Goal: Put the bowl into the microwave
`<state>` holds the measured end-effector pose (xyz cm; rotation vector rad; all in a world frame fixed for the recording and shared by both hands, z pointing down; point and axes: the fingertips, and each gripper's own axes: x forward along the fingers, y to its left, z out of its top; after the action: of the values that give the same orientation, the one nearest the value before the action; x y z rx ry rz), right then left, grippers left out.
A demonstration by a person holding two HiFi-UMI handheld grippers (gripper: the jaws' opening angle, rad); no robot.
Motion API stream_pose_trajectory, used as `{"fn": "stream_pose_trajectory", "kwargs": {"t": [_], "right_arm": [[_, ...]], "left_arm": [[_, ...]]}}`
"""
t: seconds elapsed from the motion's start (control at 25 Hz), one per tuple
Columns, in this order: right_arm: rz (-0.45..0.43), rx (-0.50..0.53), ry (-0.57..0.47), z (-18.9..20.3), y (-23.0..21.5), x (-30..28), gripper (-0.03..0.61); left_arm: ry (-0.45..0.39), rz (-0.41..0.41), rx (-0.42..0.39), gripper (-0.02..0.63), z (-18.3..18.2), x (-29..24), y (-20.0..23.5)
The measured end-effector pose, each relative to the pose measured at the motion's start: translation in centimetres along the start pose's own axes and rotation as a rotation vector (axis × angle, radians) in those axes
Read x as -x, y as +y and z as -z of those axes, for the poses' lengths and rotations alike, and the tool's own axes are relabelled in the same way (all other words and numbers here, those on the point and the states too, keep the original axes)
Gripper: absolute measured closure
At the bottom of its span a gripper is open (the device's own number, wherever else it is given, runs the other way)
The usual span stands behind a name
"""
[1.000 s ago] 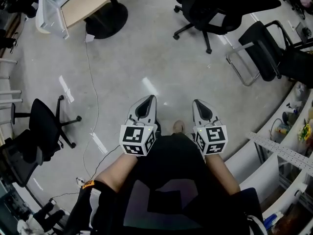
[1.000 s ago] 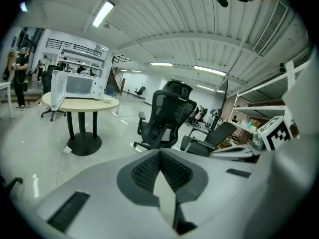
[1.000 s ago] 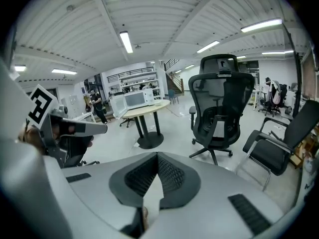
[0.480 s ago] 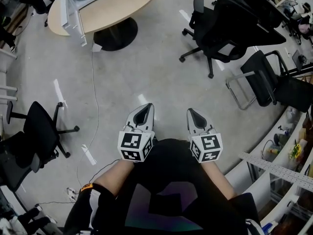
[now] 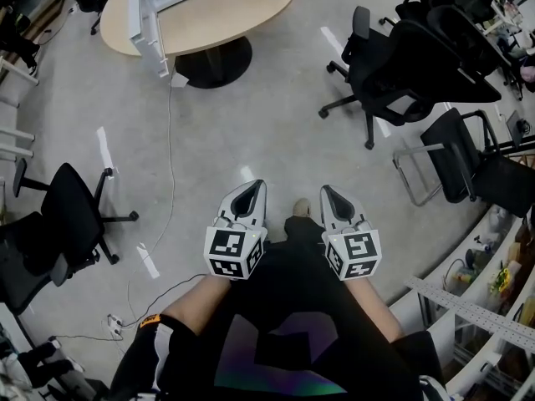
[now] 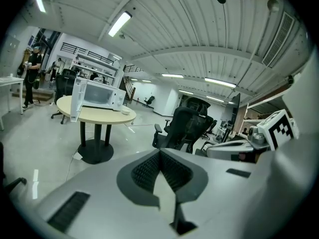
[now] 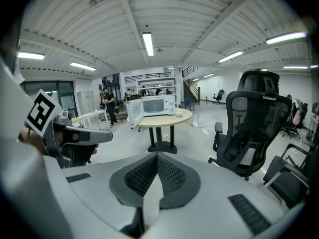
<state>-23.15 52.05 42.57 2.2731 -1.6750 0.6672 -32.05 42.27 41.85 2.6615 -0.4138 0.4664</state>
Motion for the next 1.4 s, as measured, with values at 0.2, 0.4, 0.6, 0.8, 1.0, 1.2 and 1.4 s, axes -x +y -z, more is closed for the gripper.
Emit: {"fn": "stream_pose_trajectory", "kwargs": {"t": [0.2, 0.4, 0.6, 0.8, 1.0, 1.2, 1.4], "right_arm": [[-0.046, 0.0, -0.001, -0.9, -1.6, -2.8, 0.564], [-0.115, 0.01, -0.006, -3.1, -4.1, -6.4, 0.563], [-0.144, 0.032, -0.007, -5.6, -7.9, -10.2, 0.563], [-0.173, 0.061, -0.001, -7.6, -11.6, -13.4, 0.563], [-0.215, 0.08, -0.006, -9.1, -14.3, -15.7, 0.563], [-0.241, 0.151, -0.033, -10.8, -16.1, -16.7, 0.563], [-0.258, 0.17, -0.048, -11.9, -18.1, -17.5, 0.563]], "left_arm": [[-0.007, -0.052, -0.006, 0.568, -1.3, -2.1, 1.1], [-0.015, -0.117, 0.0, 0.568, -3.4, -5.5, 1.8], [-0.003, -0.166, 0.014, 0.568, -5.2, -9.9, 2.7], [-0.011, -0.2, 0.001, 0.568, -7.6, -14.4, 2.6], [-0.017, -0.248, -0.001, 0.568, -9.2, -17.5, 2.5], [-0.025, -0.284, -0.007, 0.568, -10.6, -19.8, 1.9], [-0.051, -0.304, -0.025, 0.568, -12.1, -21.9, 1.0]]}}
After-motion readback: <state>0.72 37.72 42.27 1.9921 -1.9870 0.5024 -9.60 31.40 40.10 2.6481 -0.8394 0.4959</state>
